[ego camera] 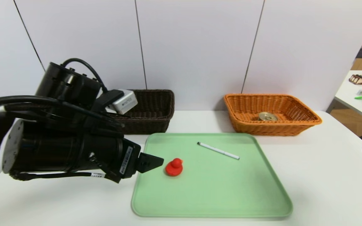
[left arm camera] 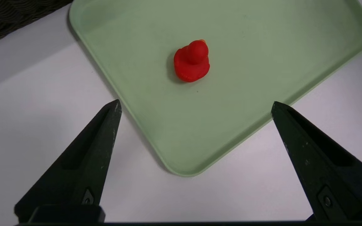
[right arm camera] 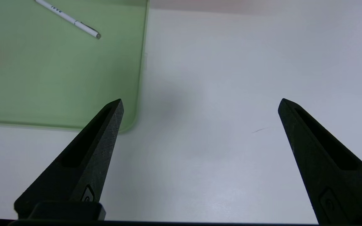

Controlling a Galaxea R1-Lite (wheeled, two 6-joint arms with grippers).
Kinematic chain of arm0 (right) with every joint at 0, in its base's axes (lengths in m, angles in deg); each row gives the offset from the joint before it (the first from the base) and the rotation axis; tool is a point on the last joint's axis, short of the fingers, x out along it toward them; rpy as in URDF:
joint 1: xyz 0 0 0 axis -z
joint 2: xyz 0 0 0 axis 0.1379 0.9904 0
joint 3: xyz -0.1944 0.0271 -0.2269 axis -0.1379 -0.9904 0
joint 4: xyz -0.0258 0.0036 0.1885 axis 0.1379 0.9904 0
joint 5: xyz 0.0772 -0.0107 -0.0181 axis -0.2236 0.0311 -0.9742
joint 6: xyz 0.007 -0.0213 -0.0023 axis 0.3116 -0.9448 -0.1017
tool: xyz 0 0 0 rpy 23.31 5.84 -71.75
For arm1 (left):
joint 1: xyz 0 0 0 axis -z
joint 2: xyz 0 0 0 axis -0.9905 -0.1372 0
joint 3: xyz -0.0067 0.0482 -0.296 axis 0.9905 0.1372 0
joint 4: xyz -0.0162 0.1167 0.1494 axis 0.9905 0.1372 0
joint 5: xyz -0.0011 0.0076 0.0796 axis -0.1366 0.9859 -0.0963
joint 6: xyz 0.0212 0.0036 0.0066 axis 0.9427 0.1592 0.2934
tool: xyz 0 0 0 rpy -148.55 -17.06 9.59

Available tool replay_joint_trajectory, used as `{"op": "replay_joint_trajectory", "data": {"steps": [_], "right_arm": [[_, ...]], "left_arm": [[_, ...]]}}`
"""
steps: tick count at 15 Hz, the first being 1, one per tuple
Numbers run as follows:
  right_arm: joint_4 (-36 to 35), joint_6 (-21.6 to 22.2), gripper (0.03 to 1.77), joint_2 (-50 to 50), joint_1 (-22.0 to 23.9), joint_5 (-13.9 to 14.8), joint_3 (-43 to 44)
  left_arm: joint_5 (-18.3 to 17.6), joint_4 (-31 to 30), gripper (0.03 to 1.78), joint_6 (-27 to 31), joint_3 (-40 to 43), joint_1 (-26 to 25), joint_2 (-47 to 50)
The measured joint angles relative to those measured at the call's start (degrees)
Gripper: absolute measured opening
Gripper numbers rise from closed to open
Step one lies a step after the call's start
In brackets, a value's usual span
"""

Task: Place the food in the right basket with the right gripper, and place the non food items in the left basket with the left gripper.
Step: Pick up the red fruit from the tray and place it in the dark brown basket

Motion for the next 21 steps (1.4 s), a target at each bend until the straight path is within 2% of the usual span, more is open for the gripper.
{"op": "replay_joint_trajectory", "data": {"steps": [5, 11, 21], "right_arm": [[0.11, 0.04, 1.69, 0.43, 0.37, 0.62, -0.30], [-0.17, 0.09, 1.69, 1.57, 0.50, 0.57, -0.44], [-0.09, -0.10, 1.70, 2.43, 0.45, 0.79, 0.27]], "left_arm": [[-0.74, -9.12, 1.69, 0.34, -0.63, 0.09, -8.90], [-0.96, -9.17, 1.69, 4.11, -0.78, 0.41, -14.77], [-2.04, -9.45, 1.69, 4.44, -2.18, 2.21, -19.85]]}}
